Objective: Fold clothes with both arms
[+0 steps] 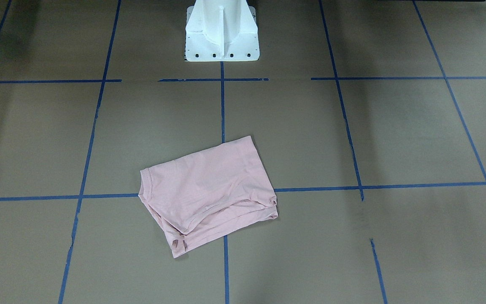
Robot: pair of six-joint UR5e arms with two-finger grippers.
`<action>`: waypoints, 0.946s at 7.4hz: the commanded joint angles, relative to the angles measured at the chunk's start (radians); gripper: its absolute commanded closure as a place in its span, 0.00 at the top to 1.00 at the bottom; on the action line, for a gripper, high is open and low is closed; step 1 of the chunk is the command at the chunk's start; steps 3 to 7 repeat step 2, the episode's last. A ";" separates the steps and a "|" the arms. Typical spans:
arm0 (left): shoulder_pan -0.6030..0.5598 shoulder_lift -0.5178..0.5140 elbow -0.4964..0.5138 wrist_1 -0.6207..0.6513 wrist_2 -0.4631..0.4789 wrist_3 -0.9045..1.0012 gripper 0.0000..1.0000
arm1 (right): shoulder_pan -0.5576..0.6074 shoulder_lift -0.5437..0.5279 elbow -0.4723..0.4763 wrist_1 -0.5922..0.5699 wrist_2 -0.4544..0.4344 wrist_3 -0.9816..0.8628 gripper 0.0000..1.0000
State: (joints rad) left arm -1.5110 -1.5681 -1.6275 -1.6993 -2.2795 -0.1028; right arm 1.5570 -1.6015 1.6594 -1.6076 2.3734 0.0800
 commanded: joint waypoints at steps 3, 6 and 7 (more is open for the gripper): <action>0.000 -0.001 0.000 0.000 0.000 0.000 1.00 | 0.000 0.000 0.000 0.000 0.000 -0.008 1.00; 0.000 -0.001 0.000 0.000 0.000 0.000 1.00 | 0.000 0.000 0.000 0.000 0.000 -0.008 1.00; 0.000 -0.001 0.000 0.000 0.000 0.000 1.00 | 0.000 0.000 0.000 0.000 0.000 -0.008 1.00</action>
